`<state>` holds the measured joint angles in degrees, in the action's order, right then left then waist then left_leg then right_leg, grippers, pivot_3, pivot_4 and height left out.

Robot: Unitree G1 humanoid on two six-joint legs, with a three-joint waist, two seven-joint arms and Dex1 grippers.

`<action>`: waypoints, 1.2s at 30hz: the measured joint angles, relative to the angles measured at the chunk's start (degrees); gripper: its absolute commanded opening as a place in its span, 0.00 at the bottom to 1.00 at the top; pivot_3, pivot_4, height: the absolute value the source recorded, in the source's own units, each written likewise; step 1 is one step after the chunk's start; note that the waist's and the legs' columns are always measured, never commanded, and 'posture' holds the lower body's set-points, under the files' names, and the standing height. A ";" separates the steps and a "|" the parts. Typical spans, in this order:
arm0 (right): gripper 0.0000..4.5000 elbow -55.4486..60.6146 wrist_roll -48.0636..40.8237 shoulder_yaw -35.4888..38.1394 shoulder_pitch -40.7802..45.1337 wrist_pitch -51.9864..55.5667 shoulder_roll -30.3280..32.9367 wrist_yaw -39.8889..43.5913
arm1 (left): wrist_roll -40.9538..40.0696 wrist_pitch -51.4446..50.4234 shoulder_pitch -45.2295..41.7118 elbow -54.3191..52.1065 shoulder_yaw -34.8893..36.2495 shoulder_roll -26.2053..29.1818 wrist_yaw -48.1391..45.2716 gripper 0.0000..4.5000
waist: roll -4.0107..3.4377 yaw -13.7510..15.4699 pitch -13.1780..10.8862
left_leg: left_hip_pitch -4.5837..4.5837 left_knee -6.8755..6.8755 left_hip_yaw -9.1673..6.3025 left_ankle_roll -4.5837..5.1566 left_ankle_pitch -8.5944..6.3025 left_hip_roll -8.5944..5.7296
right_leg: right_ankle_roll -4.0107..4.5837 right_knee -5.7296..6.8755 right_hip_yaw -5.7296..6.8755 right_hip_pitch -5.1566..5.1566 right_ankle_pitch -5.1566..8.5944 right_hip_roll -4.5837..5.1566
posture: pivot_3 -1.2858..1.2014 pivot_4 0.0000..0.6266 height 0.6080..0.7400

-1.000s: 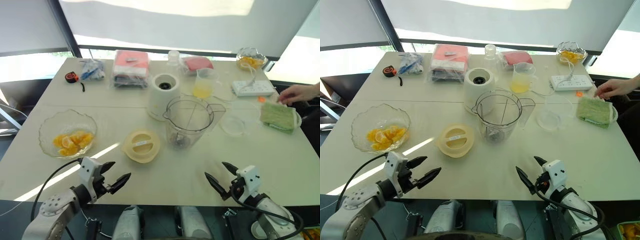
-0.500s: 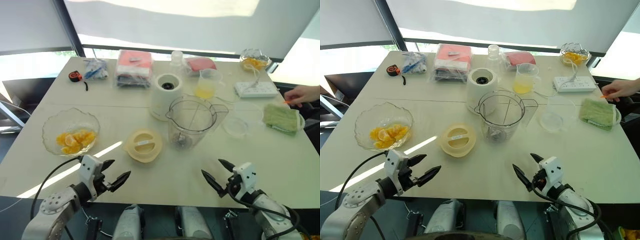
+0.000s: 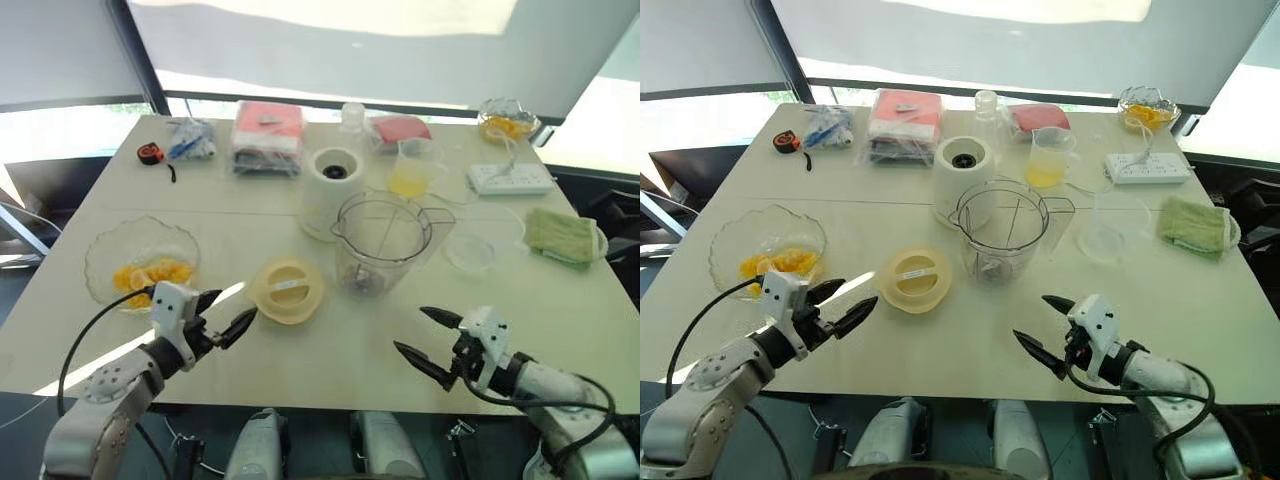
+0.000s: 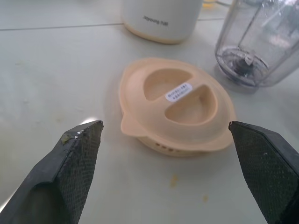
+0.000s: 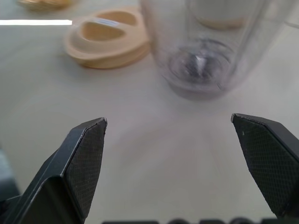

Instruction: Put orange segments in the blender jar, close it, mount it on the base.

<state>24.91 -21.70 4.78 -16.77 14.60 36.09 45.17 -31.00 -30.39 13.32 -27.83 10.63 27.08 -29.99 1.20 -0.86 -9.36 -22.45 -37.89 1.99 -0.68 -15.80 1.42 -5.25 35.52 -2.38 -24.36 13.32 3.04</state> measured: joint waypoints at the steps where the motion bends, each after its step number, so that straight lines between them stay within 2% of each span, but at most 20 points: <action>1: 1.00 2.53 -1.12 0.03 0.13 1.34 1.48 1.02 | -0.34 -0.51 0.10 -0.07 -0.20 -0.14 0.11 1.00 | 0.06 0.03 -0.01 | 0.00 -0.04 -0.02 0.00 0.00 0.08 | 0.00 0.00 -0.02 0.02 0.00 -0.12 | 0.52 0.24 1.00; 6: 1.00 8.22 -3.25 0.04 -0.64 4.67 5.91 4.22 | -0.78 -2.21 -0.92 -0.09 -0.04 -0.14 1.70 1.00 | 0.19 0.34 -0.05 | -0.01 -0.07 -0.16 0.00 0.00 0.12 | 0.03 0.01 -0.02 0.04 0.00 -0.27 | 0.52 0.24 1.00; 12: 1.00 10.40 -1.54 -1.45 -1.07 4.47 8.14 5.90 | -3.78 -11.52 -12.87 -3.89 5.41 0.28 12.83 1.00 | 0.27 0.30 -0.07 | 0.00 -0.17 -0.21 0.00 0.00 0.11 | 0.04 0.05 -0.03 0.14 -0.03 -0.33 | 0.52 0.24 1.00; 13: 1.00 10.41 -1.51 -1.72 -0.69 4.48 8.14 5.93 | -4.37 -14.50 -15.18 -4.19 5.85 1.85 14.22 1.00 | 0.29 0.27 -0.08 | 0.00 -0.19 -0.23 0.00 0.01 0.07 | 0.04 0.09 -0.02 0.14 -0.03 -0.35 | 0.52 0.24 1.00; 14: 1.00 10.39 -1.46 -1.85 -0.12 4.49 8.19 6.01 | -3.06 -23.11 -20.36 -4.22 3.39 9.62 16.24 1.00 | 0.50 0.28 -0.19 | 0.03 -0.24 -0.28 0.00 0.01 -0.01 | 0.04 0.27 -0.03 0.12 -0.02 -0.42 | 0.52 0.24 1.00; 15: 1.00 10.43 -1.42 -1.82 0.51 4.44 8.34 6.16 | -1.74 -28.27 -23.83 -3.79 1.92 14.49 17.27 1.00 | 0.58 0.20 -0.24 | 0.02 -0.24 -0.32 0.00 0.01 -0.01 | 0.05 0.30 -0.02 0.05 -0.02 -0.47 | 0.52 0.24 1.00; 17: 1.00 10.28 -1.27 -1.84 0.98 4.44 8.54 6.44 | 0.40 -37.19 -31.14 -1.53 1.54 17.20 20.43 1.00 | 0.50 0.16 -0.25 | 0.06 -0.24 -0.29 0.00 0.01 -0.03 | 0.04 0.38 -0.04 0.06 -0.01 -0.44 | 0.52 0.24 1.00; 20: 1.00 9.75 -1.06 -2.36 2.42 4.42 9.03 7.29 | 4.27 -50.01 -43.43 3.26 6.37 9.38 28.21 1.00 | 0.63 0.20 -0.31 | 0.05 -0.26 -0.31 0.01 0.01 -0.07 | 0.00 0.38 -0.03 0.08 -0.02 -0.45 | 0.52 0.24 1.00; 21: 1.00 9.51 -1.06 -2.32 2.95 4.45 9.60 7.79 | 8.39 -56.06 -48.86 5.24 11.41 2.72 33.88 1.00 | 0.67 0.23 -0.33 | 0.05 -0.28 -0.33 0.00 0.02 -0.14 | -0.07 0.40 -0.03 0.12 -0.03 -0.41 | 0.52 0.24 1.00; 25: 1.00 9.54 -1.91 -1.54 4.21 5.51 10.22 8.64 | 18.49 -61.58 -54.96 7.15 24.74 -9.12 46.33 1.00 | 0.85 -0.15 -0.41 | 0.06 -0.25 -0.39 0.00 0.01 -0.16 | -0.34 0.48 -0.05 0.07 -0.11 -0.43 | 0.52 0.24 1.00; 29: 1.00 9.77 -2.82 -1.17 5.07 6.91 10.75 9.01 | 23.87 -61.60 -55.49 8.56 28.76 -11.48 51.09 1.00 | 1.07 0.21 -0.54 | 0.04 -0.23 -0.55 -0.04 0.02 -0.14 | -0.31 0.59 0.07 0.03 -0.11 -0.45 | 0.52 0.24 1.00; 36: 1.00 9.92 -2.57 -1.67 5.00 7.23 10.74 8.78 | 29.34 -61.60 -60.91 14.51 33.72 -14.89 52.57 1.00 | 1.13 0.46 -0.55 | 0.03 -0.31 -0.54 -0.19 0.11 -0.39 | -0.09 0.53 0.04 0.16 -0.01 -0.21 | 0.52 0.24 1.00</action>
<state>34.83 -24.27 3.11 -11.77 21.83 46.83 53.94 -1.67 -91.99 -47.58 -13.32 44.36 12.19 22.58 2.32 -0.41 -9.91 -22.41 -38.19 1.46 -0.87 -15.69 1.03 -5.34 36.06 -2.34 -24.20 13.31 2.83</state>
